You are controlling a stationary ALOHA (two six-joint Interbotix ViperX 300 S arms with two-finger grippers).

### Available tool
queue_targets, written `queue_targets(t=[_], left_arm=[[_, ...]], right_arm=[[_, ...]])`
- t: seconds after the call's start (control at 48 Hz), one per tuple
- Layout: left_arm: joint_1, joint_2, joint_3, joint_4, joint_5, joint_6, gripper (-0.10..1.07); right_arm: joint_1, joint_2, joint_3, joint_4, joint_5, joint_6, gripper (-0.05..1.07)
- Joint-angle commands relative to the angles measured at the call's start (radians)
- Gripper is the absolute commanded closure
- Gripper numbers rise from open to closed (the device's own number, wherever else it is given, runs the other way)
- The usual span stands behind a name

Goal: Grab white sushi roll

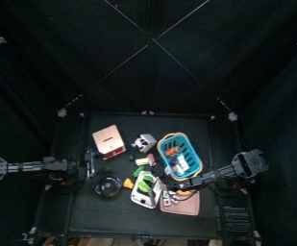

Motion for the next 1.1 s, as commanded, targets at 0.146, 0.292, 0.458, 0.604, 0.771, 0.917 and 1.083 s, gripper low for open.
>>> queue_targets(t=[0.146, 0.292, 0.458, 0.604, 0.771, 0.917, 1.083], left_arm=[[-0.002, 0.003, -0.020, -0.002, -0.005, 0.002, -0.01], [-0.002, 0.003, -0.020, -0.002, -0.005, 0.000, -0.01], [-0.002, 0.003, -0.020, -0.002, -0.005, 0.002, -0.01], [0.005, 0.003, -0.020, 0.002, -0.005, 0.002, -0.01], [0.009, 0.003, -0.021, 0.000, -0.005, 0.003, -0.01], [0.017, 0.003, -0.021, 0.002, -0.005, 0.003, -0.01], [0.026, 0.003, -0.021, 0.002, -0.002, 0.003, -0.01]], right_arm=[[-0.006, -0.118, 0.009, -0.037, 0.005, -0.002, 0.04], [-0.031, -0.204, 0.032, -0.031, 0.029, 0.014, 0.04], [-0.075, -0.313, 0.074, 0.041, 0.028, -0.003, 0.04], [-0.166, -0.410, 0.147, 0.163, 0.012, -0.005, 0.04], [-0.256, -0.477, 0.229, 0.304, 0.011, -0.023, 0.04], [-0.287, -0.483, 0.238, 0.420, 0.060, -0.126, 0.04], [-0.305, -0.454, 0.196, 0.597, 0.189, -0.318, 0.04]])
